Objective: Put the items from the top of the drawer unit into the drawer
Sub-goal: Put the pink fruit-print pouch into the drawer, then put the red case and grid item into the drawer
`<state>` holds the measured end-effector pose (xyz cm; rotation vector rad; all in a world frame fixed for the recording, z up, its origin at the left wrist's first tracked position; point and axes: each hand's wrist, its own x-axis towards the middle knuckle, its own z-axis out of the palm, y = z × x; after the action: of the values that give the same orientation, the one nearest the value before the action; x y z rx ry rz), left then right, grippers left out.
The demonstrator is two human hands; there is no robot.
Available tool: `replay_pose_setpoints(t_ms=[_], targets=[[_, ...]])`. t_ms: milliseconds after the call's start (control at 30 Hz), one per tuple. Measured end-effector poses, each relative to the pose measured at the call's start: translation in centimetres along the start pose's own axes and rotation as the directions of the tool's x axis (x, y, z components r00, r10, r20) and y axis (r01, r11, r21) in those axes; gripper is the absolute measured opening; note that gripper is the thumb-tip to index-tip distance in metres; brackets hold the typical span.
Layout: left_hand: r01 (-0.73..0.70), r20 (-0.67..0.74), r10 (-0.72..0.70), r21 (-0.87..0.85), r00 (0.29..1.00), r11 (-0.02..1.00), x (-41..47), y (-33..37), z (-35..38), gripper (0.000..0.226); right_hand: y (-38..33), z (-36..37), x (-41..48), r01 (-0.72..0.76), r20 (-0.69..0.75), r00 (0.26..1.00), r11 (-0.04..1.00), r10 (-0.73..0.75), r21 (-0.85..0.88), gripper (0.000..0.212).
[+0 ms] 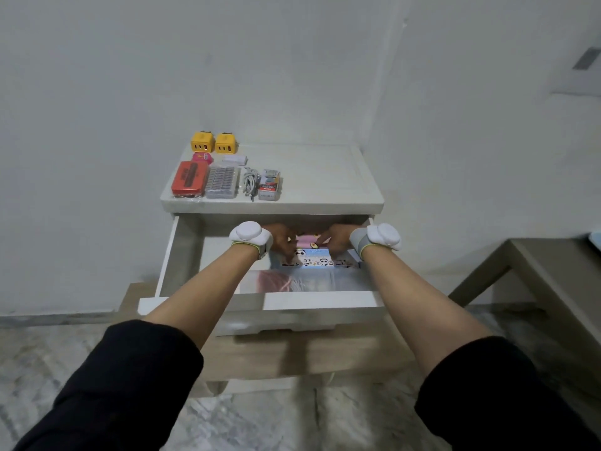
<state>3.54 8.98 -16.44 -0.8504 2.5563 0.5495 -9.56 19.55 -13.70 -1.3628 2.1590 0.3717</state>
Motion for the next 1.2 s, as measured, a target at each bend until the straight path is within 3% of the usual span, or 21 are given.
replay_pose_setpoints(t_ms=[100, 167, 267, 400, 567, 667, 800, 933, 1067, 1200], targets=[[0.000, 0.050, 0.000, -0.009, 0.999, 1.000, -2.5, 0.3, -1.4, 0.049, -2.2, -1.0, -2.2, 0.022, 0.046, 0.999, 1.000, -0.022, -0.007, 0.058], [0.044, 0.153, -0.039, -0.034, 0.988, 0.998, -4.4, 0.4, -2.5, 0.060, -3.6, -2.1, -3.9, 0.020, 0.065, 0.998, 0.999, -0.017, -0.043, 0.063], [0.049, 0.198, -0.026, -0.110, 0.980, 0.993, -7.7, -1.2, -4.3, 0.074, -7.0, -3.9, -6.9, 0.013, 0.084, 0.996, 1.000, -0.010, -0.028, 0.065], [0.048, 0.133, -0.021, -0.204, 0.991, 0.978, -9.9, -3.1, -6.3, 0.063, -9.0, -6.2, -8.6, 0.013, 0.003, 1.000, 0.999, -0.013, 0.040, 0.058], [-0.004, 0.006, 0.007, -0.406, 1.000, 0.914, -13.0, -7.3, -9.5, 0.040, -12.4, -8.5, -9.2, 0.071, -0.154, 0.988, 0.931, -0.016, 0.358, 0.045], [-0.053, -0.137, -0.009, -0.442, 0.991, 0.896, -14.2, -9.7, -11.0, 0.032, -14.4, -9.2, -8.9, 0.153, -0.288, 0.957, 0.916, -0.044, 0.370, 0.043], [-0.058, -0.336, -0.079, -0.379, 0.938, 0.924, -14.6, -13.2, -12.1, 0.043, -17.0, -9.8, -7.2, 0.186, -0.484, 0.873, 0.953, -0.050, 0.238, 0.051], [-0.021, -0.476, -0.089, -0.222, 0.875, 0.975, -14.2, -14.9, -12.1, 0.064, -18.2, -9.8, -5.2, 0.191, -0.557, 0.827, 0.971, -0.079, 0.146, 0.070], [0.075, -0.427, -0.133, -0.149, 0.895, 0.986, -13.3, -15.8, -12.6, 0.089, -18.8, -10.6, -3.1, 0.208, -0.526, 0.838, 0.976, -0.143, 0.066, 0.088], [0.129, -0.332, -0.166, -0.131, 0.928, 0.983, -11.4, -16.3, -13.4, 0.098, -18.8, -11.1, -0.7, 0.205, -0.441, 0.881, 0.978, -0.170, 0.032, 0.107]])
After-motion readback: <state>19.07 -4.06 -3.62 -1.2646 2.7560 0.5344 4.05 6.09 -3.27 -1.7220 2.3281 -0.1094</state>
